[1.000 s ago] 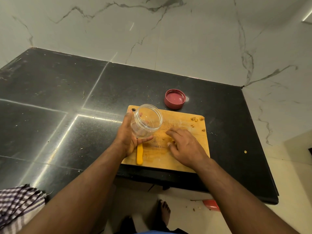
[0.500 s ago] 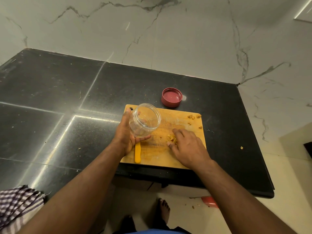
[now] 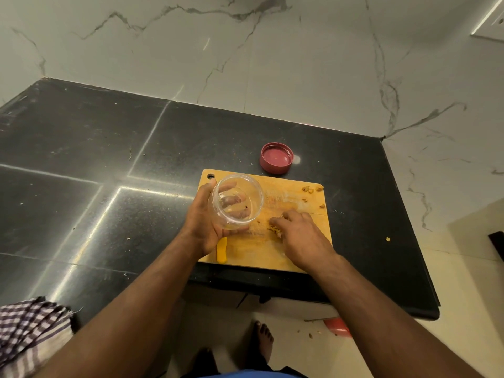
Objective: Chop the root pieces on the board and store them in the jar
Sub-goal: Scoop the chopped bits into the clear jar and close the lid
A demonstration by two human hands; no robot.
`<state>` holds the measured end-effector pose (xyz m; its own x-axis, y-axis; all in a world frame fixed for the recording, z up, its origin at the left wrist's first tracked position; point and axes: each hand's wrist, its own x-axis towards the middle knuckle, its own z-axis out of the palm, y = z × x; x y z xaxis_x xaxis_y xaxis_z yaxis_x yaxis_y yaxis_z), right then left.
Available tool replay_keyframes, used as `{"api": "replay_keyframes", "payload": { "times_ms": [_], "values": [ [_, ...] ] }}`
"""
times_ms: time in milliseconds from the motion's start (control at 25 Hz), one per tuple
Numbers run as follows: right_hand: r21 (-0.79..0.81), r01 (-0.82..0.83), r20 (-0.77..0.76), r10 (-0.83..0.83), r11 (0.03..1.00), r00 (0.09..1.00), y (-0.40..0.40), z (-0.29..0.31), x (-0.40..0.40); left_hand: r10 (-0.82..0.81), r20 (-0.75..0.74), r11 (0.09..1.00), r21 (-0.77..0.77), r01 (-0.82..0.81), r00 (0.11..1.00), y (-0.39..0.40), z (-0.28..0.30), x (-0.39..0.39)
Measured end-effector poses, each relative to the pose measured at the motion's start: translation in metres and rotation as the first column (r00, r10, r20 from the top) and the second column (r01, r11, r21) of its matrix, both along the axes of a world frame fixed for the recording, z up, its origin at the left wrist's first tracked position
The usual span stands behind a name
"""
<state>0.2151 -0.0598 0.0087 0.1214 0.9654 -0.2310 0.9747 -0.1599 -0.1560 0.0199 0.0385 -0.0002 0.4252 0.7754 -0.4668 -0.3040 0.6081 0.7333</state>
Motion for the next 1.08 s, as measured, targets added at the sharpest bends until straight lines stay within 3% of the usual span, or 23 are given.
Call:
{"api": "replay_keyframes", "payload": {
  "times_ms": [200, 360, 440, 520, 600, 720, 800, 880, 960, 1000, 1080],
  "values": [
    [0.013, -0.038, 0.059, 0.037, 0.999, 0.998, 0.01, 0.007, 0.0, -0.026, 0.014, 0.999, -0.03, 0.026, 1.0, -0.002, -0.011, -0.009],
    [-0.092, 0.009, 0.042, -0.005, 0.996, 0.999, 0.025, 0.013, 0.001, -0.05, -0.008, 0.999, -0.012, 0.05, 0.999, -0.001, -0.013, -0.009],
    [-0.138, 0.103, -0.029, -0.108, 0.985, 0.994, 0.03, 0.018, 0.004, -0.059, -0.022, 0.998, -0.01, 0.058, 0.998, -0.001, -0.012, -0.008],
    [-0.121, 0.25, -0.195, -0.27, 0.961, 0.943, 0.031, 0.023, 0.012, -0.063, -0.038, 0.998, -0.007, 0.063, 0.997, -0.001, -0.012, -0.007],
    [-0.118, 0.387, -0.409, -0.4, 0.915, 0.82, 0.029, 0.028, 0.022, -0.074, -0.042, 0.997, -0.008, 0.074, 0.996, 0.0, -0.011, -0.007],
    [-0.218, 0.543, -0.702, -0.517, 0.811, 0.49, 0.027, 0.046, 0.027, -0.093, -0.054, 0.996, -0.01, 0.093, 0.994, 0.001, -0.012, -0.006],
    [-0.256, 0.571, -0.799, -0.503, 0.78, 0.329, 0.029, 0.069, 0.022, -0.1, -0.058, 0.995, -0.014, 0.1, 0.993, 0.002, -0.012, -0.006],
    [-0.236, 0.535, -0.876, -0.416, 0.811, 0.244, 0.031, 0.095, 0.012, -0.104, -0.055, 0.994, -0.023, 0.102, 0.993, 0.002, -0.013, -0.006],
    [-0.172, 0.459, -0.92, -0.309, 0.872, 0.242, 0.033, 0.115, -0.006, -0.099, -0.05, 0.994, -0.042, 0.097, 0.994, 0.003, -0.013, -0.006],
    [-0.118, 0.412, -0.918, -0.257, 0.903, 0.301, 0.035, 0.12, -0.017, -0.094, -0.048, 0.995, -0.05, 0.091, 0.994, 0.003, -0.013, -0.006],
    [0.029, 0.279, -0.817, -0.138, 0.96, 0.56, 0.039, 0.119, -0.042, -0.081, -0.033, 0.995, -0.061, 0.079, 0.996, 0.002, -0.013, -0.005]
  ]
}}
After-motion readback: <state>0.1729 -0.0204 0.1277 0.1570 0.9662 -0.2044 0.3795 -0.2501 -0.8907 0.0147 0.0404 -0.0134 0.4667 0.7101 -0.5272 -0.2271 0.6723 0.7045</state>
